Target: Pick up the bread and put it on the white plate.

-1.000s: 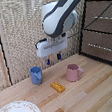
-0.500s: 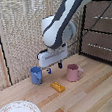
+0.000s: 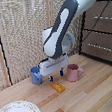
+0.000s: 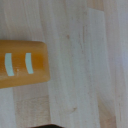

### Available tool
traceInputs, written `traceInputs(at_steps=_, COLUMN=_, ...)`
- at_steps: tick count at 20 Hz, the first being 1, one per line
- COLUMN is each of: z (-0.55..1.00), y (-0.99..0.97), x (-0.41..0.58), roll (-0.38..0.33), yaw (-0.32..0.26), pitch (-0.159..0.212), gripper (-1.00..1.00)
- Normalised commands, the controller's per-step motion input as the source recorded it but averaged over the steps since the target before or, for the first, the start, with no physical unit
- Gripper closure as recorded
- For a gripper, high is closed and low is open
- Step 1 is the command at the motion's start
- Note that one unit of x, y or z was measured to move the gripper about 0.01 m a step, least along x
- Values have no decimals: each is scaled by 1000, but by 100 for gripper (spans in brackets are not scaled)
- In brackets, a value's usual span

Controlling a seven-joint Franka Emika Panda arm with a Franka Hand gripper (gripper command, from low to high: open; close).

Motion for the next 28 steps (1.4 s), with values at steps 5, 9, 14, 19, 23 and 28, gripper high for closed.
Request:
traceInputs(at_steps=5, z=-370, y=34, x=23, roll=-37, yaw=31, pitch=-1, gripper=-100)
traceInputs(at_steps=9, z=-321, y=69, x=74, roll=-43, yaw=42, pitch=-4, gripper=-100)
traceInputs(at_steps=14, z=-114, y=118, x=32, roll=-26, yaw=24, pitch=1, gripper=100)
traceInputs(at_steps=19, z=5, y=143, x=0, roll=-16, yaw=5, pitch=1, gripper=100)
traceInputs(at_steps=23, z=141, y=150, x=0, roll=-1, yaw=0, pitch=0, gripper=100)
traceInputs(at_steps=28, z=791, y=206, x=-2, roll=0, yaw=-9, pitch=-2, gripper=100)
